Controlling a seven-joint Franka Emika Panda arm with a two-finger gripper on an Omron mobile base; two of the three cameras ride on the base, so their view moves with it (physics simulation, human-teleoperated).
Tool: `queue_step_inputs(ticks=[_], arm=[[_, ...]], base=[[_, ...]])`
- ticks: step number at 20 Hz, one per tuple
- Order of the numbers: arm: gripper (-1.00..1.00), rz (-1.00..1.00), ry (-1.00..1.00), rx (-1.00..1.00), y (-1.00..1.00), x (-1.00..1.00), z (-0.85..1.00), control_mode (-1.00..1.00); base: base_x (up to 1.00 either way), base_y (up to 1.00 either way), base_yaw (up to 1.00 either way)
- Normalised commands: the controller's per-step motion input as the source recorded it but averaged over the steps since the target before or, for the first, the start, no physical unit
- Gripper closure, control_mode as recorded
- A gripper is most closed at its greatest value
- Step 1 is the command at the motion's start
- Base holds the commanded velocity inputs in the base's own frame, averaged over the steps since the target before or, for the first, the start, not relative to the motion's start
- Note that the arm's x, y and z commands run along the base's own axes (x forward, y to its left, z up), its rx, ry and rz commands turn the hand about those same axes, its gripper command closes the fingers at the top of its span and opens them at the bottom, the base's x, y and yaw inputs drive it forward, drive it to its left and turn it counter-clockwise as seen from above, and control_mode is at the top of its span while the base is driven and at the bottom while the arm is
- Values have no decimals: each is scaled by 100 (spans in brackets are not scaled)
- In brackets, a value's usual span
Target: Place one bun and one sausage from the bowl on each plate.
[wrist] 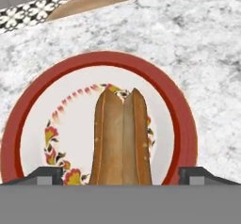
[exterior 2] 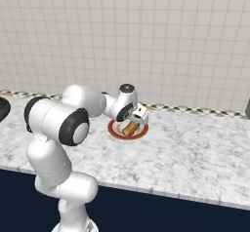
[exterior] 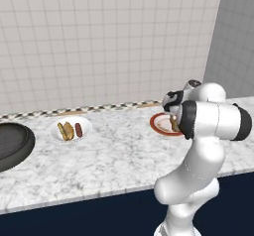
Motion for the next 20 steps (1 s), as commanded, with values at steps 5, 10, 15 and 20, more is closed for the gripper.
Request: queue_step_inputs(ticks=[5, 10, 15, 20], arm=[[-100, 0, 0, -17, 50, -72, 69, -100], [-100, 0, 8, -4, 100, -100, 100, -100], [-100, 1, 10, 5, 96, -100, 66, -100], [-100, 4, 0, 5, 24, -100, -2, -100]], base=[[0, 0, 0], [0, 0, 0], [0, 0, 0], [0, 0, 0]])
